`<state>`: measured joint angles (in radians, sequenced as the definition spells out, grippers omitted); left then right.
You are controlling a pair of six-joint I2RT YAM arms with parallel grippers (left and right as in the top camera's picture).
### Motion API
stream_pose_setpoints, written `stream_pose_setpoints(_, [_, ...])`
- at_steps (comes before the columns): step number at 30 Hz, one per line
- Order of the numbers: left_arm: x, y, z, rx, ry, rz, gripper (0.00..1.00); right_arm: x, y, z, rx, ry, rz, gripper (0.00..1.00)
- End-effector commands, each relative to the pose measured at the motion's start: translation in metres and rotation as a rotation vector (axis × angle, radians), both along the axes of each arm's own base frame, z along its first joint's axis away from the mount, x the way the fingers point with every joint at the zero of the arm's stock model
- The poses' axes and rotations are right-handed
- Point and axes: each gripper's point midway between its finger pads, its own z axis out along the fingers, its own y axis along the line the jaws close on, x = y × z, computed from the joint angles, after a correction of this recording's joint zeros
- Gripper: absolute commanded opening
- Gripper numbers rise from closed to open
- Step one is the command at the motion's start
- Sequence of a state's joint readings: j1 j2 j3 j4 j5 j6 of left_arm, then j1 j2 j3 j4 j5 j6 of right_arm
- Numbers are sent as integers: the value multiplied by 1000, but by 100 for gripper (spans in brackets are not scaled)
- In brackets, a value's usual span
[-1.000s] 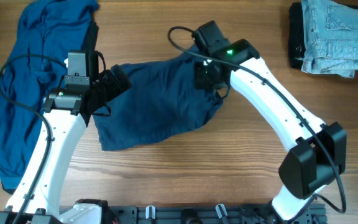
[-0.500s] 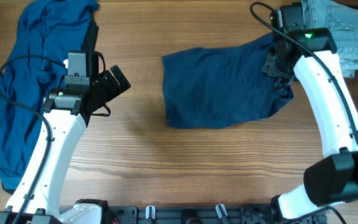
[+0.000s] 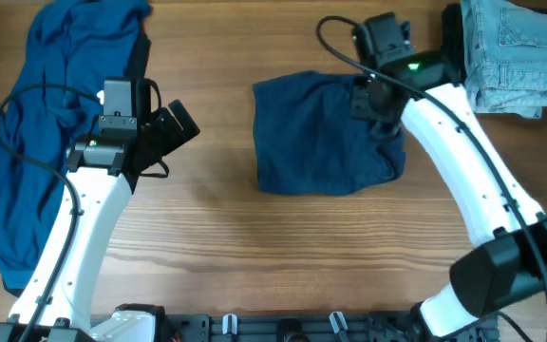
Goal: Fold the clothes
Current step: 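Fold the pants' right end leftward over the middle with the right gripper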
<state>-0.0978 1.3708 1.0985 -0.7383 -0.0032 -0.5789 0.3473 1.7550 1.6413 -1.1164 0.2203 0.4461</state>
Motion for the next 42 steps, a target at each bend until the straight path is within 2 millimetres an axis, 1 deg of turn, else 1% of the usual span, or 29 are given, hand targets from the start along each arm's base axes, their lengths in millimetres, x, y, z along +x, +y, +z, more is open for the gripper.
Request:
stream_pose_setpoints(1, [-1,4,-3,9,9,18,100,3,44,-9,131,21,45,4])
stream_pose_setpoints(2, [-2,4,-3,9,11,18,100,3,51,-13,145,29,54,4])
stream_pose_setpoints(4, [-2,5,-4,10,14,18,100,0,74,-24,206,68,99,4])
stream_pose_setpoints(6, [-2,5,-4,10,14,18,100,-2,87,-33,244,98,124,4])
stream_pose_setpoints(9, [-2,5,-4,10,14,18,100,-1,94,-43,261,120,128,4])
stream_pose_setpoints(16, [-2,5,-4,10,14,18,100,-5,127,-57,436,182,167,4])
stream_pose_setpoints(17, [-2,5,-4,10,14,18,100,-6,131,-61,453,195,171,4])
stream_pose_setpoints(20, [-2,5,-4,10,14,18,100,-9,130,-73,448,224,146,4])
stream_pose_setpoints(22, [-2,5,-4,10,14,18,100,-10,132,-76,459,238,149,4])
stream_pose_setpoints(25, [-2,5,-4,10,14,18,100,-14,142,-82,505,265,168,5])
stream_pose_setpoints(28, [-2,5,-4,10,14,18,100,-18,151,-87,506,275,189,4])
stream_pose_setpoints(29, [-2,5,-4,10,14,18,100,-21,159,-88,519,286,206,4])
stream_pose_setpoints(31, [-2,5,-4,10,14,18,100,-25,167,-92,518,296,223,4])
stream_pose_setpoints(33, [-2,5,-4,10,15,18,100,-28,170,-93,518,300,228,4])
stream_pose_setpoints(34, [-2,5,-4,10,15,18,100,-30,173,-93,517,301,233,6])
stream_pose_setpoints(35, [-2,5,-4,10,14,18,100,-31,175,-93,517,303,238,34])
stream_pose_setpoints(36, [-2,5,-4,10,15,18,100,-31,175,-93,516,302,239,43])
stream_pose_setpoints(38, [-2,5,-4,10,14,18,100,-31,175,-93,517,302,239,49])
stream_pose_setpoints(42, [-2,5,-4,10,14,18,100,-31,174,-92,516,301,240,54])
